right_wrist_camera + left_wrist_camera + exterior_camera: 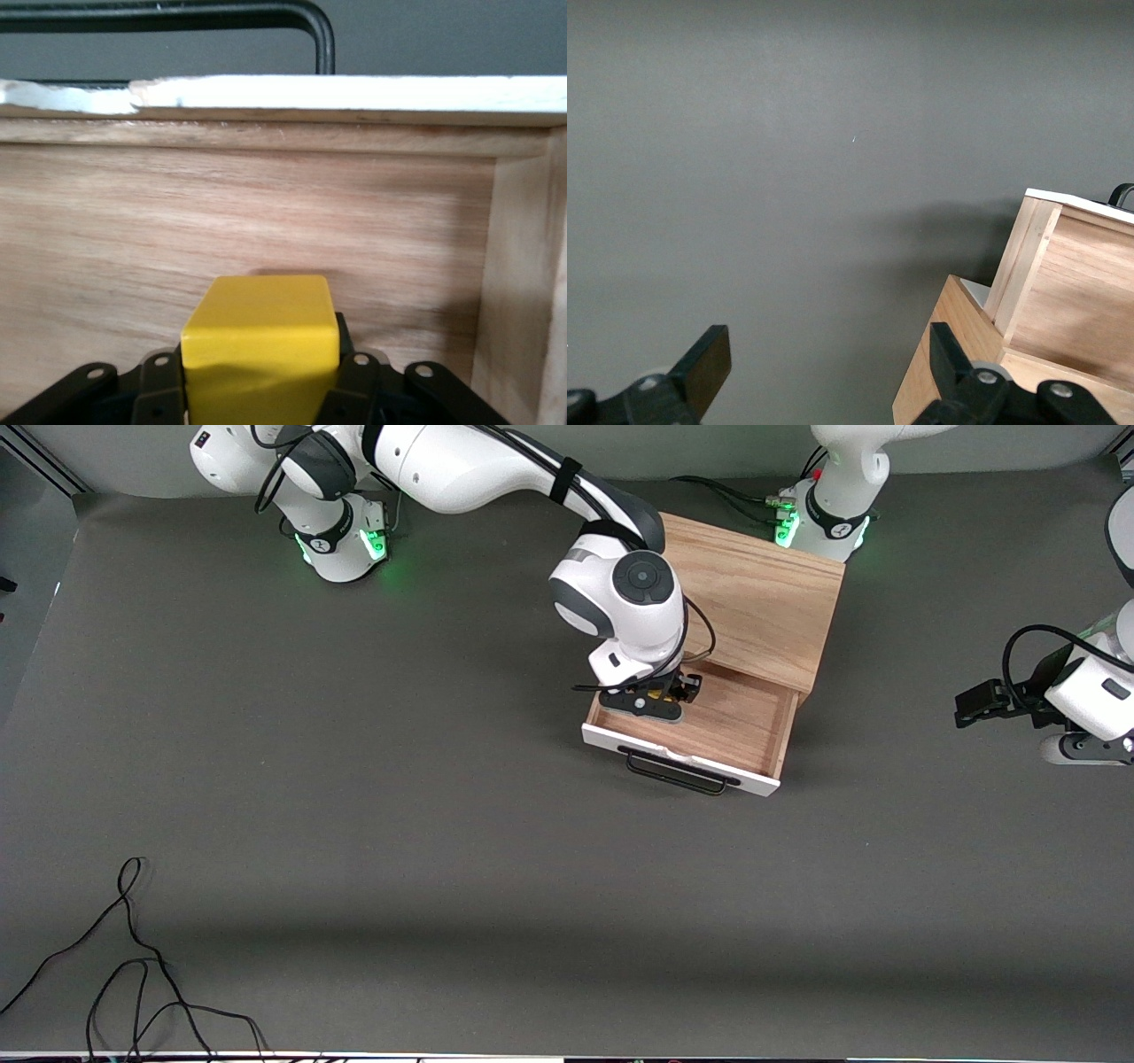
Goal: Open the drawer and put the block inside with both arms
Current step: 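Lower the yellow cube into the open drawer and open the right gripper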
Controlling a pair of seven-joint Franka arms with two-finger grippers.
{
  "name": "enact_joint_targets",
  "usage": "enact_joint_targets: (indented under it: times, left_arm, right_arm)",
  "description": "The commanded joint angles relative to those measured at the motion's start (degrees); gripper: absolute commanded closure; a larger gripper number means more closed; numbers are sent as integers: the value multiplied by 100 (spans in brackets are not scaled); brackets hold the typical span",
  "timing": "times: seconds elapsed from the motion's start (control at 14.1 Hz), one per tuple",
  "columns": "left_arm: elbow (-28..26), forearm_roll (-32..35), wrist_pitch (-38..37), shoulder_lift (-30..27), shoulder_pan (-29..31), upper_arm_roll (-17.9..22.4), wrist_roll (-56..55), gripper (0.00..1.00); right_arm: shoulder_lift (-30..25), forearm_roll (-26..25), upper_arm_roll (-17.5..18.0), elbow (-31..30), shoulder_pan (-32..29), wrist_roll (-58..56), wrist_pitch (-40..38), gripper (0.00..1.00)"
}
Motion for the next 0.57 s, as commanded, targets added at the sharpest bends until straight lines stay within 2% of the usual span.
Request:
enact_joint_targets:
  times: [0.0,0.14,0.28,0.5]
  left_arm:
    - [-49,-10,71,-95,-89,53,66,0]
    - [-40,-10,71,-69,-465,210,57,0]
    - [21,-2,62,-60,-1080,885,39,0]
    - [39,-2,53,-60,-1144,976,48,0]
  right_arm:
    - [114,-168,-84,226,102,175,6,0]
    - [96,-352,-75,252,119,184,6,0]
    - [44,-370,-84,270,120,254,-38,0]
    - [-114,-379,-102,287,85,236,-160,0]
